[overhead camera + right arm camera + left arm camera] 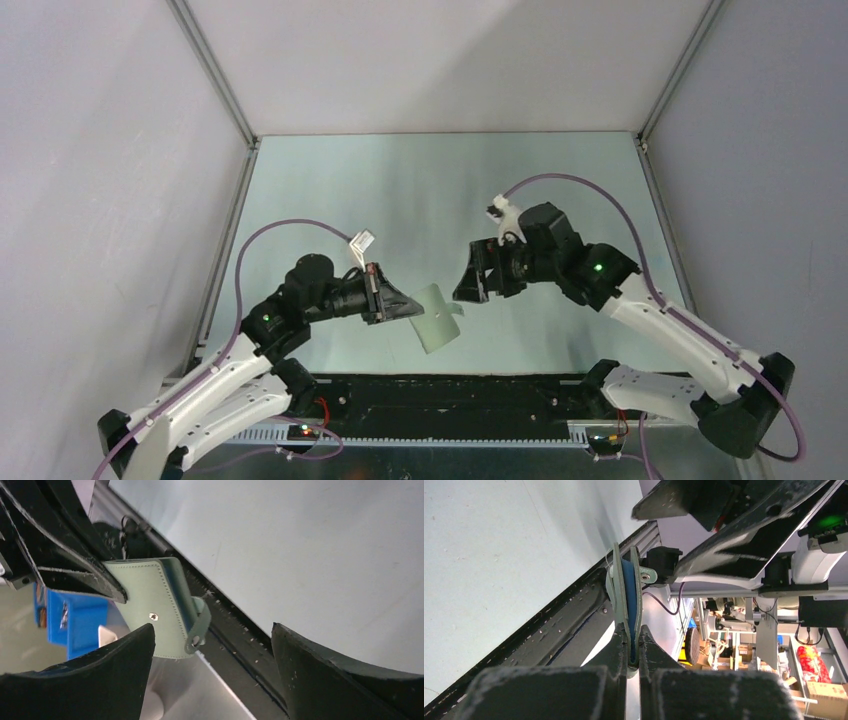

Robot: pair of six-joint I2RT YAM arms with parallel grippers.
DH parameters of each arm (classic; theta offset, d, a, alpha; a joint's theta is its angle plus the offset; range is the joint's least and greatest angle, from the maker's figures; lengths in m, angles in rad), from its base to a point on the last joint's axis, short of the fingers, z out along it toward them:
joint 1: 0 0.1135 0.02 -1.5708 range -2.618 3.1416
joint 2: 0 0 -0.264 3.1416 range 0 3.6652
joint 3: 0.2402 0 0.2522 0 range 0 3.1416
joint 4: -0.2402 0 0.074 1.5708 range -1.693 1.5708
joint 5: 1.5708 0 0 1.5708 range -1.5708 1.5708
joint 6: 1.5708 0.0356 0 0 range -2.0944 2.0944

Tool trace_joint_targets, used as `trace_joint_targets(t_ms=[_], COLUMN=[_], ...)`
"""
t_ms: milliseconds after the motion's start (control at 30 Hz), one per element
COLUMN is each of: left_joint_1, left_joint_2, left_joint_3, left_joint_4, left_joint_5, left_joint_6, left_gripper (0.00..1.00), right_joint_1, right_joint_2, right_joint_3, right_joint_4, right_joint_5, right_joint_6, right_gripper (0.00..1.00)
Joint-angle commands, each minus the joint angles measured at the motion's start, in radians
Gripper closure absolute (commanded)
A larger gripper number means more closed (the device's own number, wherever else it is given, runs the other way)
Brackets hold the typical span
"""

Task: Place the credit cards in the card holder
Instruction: Open the card holder.

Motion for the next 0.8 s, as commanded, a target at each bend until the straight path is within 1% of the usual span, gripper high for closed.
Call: trace_joint_targets(t_ms=[0, 33, 100, 167, 267, 367, 467, 533, 567, 600, 633, 767], left_joint_1=[-0.009, -0.008, -0.009, -0.008, -0.008, -0.008, -0.008, -0.008, -0.009, -0.008, -0.008, -0.009], left_joint_2=[-0.024, -0.029, -0.036, -0.043, -0.05, -0.05, -0.045, -0.04, -0.038, -0.035, -0.035, -0.032], left_joint_3=[0.021, 0.02, 0.018, 0.014, 0.013, 0.012, 0.013, 0.014, 0.014, 0.015, 0.015, 0.013], left_joint_4=[0.03, 0.031, 0.031, 0.031, 0.03, 0.031, 0.031, 0.031, 0.031, 0.031, 0.031, 0.031], left_joint_5=[0.06, 0.06, 0.059, 0.059, 0.055, 0.054, 0.054, 0.053, 0.053, 0.051, 0.05, 0.032], left_joint_6=[0.04, 0.04, 0.037, 0.035, 0.033, 0.032, 0.035, 0.036, 0.039, 0.04, 0.042, 0.054], left_gripper=[1.0, 1.0, 1.0, 1.0, 1.0, 1.0, 1.0, 1.0, 1.0, 1.0, 1.0, 0.99], right_joint_1=[0.064, 0.073, 0.085, 0.088, 0.09, 0.091, 0.093, 0.093, 0.093, 0.093, 0.092, 0.082], right_joint_2=[0.068, 0.076, 0.097, 0.113, 0.133, 0.144, 0.15, 0.154, 0.156, 0.156, 0.155, 0.142], right_joint_3=[-0.01, -0.01, -0.01, -0.01, -0.01, -0.011, -0.011, -0.01, -0.01, -0.01, -0.011, -0.01], right_joint_4=[0.072, 0.075, 0.077, 0.072, 0.06, 0.054, 0.062, 0.066, 0.067, 0.066, 0.062, 0.047], right_joint_5=[-0.156, -0.153, -0.142, -0.129, -0.121, -0.123, -0.14, -0.152, -0.16, -0.164, -0.17, -0.184], right_joint_6=[-0.031, -0.029, -0.024, -0.024, -0.038, -0.042, -0.048, -0.054, -0.055, -0.057, -0.059, -0.063], right_gripper=[0.14, 0.15, 0.24, 0.4, 0.46, 0.61, 0.69, 0.79, 0.87, 0.91, 0.99, 1.0])
